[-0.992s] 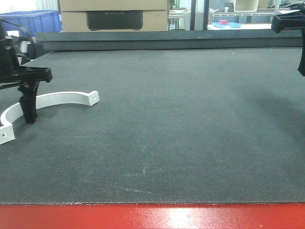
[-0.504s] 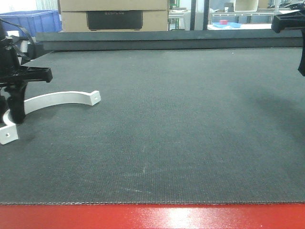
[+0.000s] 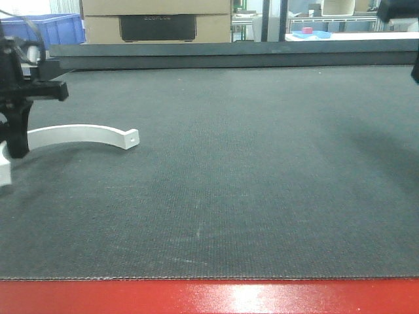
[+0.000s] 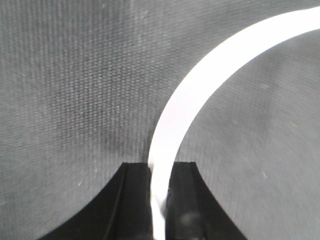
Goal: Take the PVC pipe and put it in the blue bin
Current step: 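Lift the clamp with the left gripper while the right holds its clamp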
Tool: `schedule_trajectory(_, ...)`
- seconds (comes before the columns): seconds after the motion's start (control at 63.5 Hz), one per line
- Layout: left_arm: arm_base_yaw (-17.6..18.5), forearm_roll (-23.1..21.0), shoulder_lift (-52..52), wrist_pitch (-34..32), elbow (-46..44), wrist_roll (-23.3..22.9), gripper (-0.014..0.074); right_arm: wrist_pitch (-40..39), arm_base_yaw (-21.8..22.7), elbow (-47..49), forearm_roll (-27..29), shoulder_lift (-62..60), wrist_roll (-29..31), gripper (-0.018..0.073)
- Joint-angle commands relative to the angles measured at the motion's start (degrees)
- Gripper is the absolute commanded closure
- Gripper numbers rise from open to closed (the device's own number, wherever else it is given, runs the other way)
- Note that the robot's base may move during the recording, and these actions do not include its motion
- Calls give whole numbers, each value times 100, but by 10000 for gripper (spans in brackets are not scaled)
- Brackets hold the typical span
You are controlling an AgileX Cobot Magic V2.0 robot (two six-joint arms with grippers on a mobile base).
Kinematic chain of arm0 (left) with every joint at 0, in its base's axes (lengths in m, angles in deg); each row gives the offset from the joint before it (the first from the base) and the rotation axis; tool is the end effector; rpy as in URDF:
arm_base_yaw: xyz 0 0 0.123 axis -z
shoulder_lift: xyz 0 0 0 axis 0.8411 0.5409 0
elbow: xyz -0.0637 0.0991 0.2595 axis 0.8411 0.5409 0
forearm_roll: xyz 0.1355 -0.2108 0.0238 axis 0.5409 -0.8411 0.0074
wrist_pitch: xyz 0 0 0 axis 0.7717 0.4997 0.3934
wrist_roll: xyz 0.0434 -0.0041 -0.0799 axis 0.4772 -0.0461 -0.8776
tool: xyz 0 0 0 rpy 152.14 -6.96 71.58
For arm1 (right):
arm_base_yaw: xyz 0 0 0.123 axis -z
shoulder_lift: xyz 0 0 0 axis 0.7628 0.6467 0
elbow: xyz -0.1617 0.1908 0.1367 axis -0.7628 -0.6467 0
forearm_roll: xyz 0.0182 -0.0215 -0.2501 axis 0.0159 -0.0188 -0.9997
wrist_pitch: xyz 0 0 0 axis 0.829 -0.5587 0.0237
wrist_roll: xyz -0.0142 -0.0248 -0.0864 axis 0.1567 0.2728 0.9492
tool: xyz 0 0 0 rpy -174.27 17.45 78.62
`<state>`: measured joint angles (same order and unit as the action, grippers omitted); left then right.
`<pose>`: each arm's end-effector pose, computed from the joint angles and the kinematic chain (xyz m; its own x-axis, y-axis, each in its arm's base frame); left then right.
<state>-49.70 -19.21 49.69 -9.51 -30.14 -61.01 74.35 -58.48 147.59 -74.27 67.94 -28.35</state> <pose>0.3747 -0.0440 0.2292 -0.9899 -0.0393 -0.1359 -0.0449 0.9982 0.0388 0.3179 0.0491 0.3062 -0.9099 -0.0273 -0.4139 -0.0511 0.9976 0.0466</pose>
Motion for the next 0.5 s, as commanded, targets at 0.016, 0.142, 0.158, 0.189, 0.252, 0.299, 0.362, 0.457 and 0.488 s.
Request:
schedule_trajectory(0.016, 109, -34, -329, -37, -76, 100, 707, -150, -3, 42, -79, -221, 47, 715)
schedule_trajectory(0.142, 256, -43, -684, -275, -76, 100, 707, -206, -3, 4, -79, -385, 47, 715)
schedule_trajectory(0.158, 271, -43, -732, -320, -76, 100, 707, -223, -3, -15, -79, -407, 47, 715)
schedule_trajectory(0.189, 302, -43, -833, -418, -36, 100, 707, -281, -3, -68, -79, -458, 47, 715)
schedule_trajectory(0.252, 340, -122, -1086, -709, 64, 100, 707, -510, -3, -262, -79, -571, 60, 715)
schedule_trajectory(0.299, 353, -177, -1235, -946, 190, 100, 707, -673, -3, -416, -79, -682, 135, 715)
schedule_trajectory(0.362, 353, -324, -1526, -1290, 449, 100, 707, -858, -3, -628, -79, -810, 135, 715)
schedule_trajectory(0.457, 353, -449, -1961, -1866, 892, 100, 707, -1159, -3, -955, -79, -1066, 135, 715)
schedule_trajectory(0.488, 353, -475, -2098, -2030, 1082, 100, 707, -1295, -3, -1060, -79, -1156, 135, 715)
